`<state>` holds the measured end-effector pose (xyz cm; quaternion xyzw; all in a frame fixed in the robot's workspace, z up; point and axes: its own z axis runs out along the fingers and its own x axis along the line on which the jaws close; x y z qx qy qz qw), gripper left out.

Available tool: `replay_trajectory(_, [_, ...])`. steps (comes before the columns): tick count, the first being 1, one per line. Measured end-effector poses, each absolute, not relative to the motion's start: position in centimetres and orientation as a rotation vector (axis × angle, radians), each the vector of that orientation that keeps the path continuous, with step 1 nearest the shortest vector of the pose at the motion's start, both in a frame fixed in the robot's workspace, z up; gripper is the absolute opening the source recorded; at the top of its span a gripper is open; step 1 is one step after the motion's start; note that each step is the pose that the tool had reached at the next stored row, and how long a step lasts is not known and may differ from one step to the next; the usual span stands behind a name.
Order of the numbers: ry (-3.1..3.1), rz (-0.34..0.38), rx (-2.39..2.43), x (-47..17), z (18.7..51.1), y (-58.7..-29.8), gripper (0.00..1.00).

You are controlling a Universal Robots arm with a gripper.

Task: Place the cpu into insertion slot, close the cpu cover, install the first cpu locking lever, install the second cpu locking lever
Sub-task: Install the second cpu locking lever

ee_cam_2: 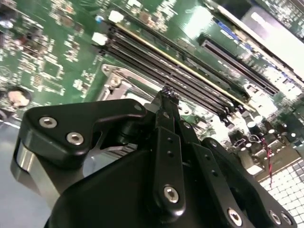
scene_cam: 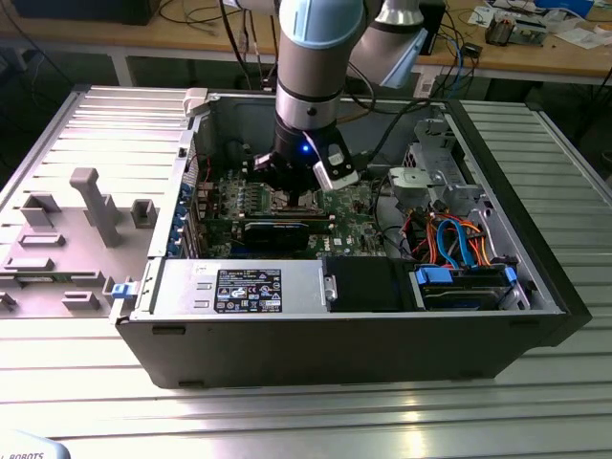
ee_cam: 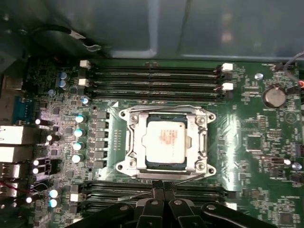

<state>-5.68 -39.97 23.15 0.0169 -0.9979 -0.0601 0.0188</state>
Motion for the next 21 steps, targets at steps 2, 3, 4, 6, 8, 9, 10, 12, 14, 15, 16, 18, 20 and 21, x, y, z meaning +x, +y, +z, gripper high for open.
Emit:
replay_trajectory(2, [-3.095, -0.185, 0.057, -6.0, 23.0, -40.0, 0.11])
replay_trajectory(3, [-3.094, -0.184, 0.062, -6.2, 22.8, -40.0, 0.11])
replay_trajectory(4, [-3.093, -0.183, 0.067, -6.4, 22.8, -40.1, 0.11])
replay_trajectory(6, [-3.092, -0.183, 0.069, -6.7, 22.7, -40.2, 0.11])
replay_trajectory(8, [-3.092, -0.183, 0.070, -6.9, 22.7, -40.5, 0.11])
replay_trajectory(9, [-3.092, -0.183, 0.072, -7.1, 22.7, -40.5, 0.11])
replay_trajectory(10, [-3.092, -0.183, 0.073, -7.1, 22.7, -40.5, 0.11])
replay_trajectory(12, [-3.092, -0.183, 0.075, -7.3, 22.7, -40.5, 0.11])
replay_trajectory(14, [-3.092, -0.183, 0.082, -7.6, 22.7, -40.5, 0.11])
replay_trajectory(15, [-3.091, -0.183, 0.087, -7.8, 22.6, -40.5, 0.11])
replay_trajectory(16, [-3.091, -0.183, 0.090, -7.8, 22.6, -40.6, 0.11])
replay_trajectory(18, [-3.089, -0.189, 0.103, -8.0, 22.4, -40.6, 0.11])
replay_trajectory(20, [-3.088, -0.197, 0.103, -8.2, 22.2, -40.5, 0.11])
replay_trajectory(21, [-3.086, -0.197, 0.103, -8.2, 22.2, -40.6, 0.11])
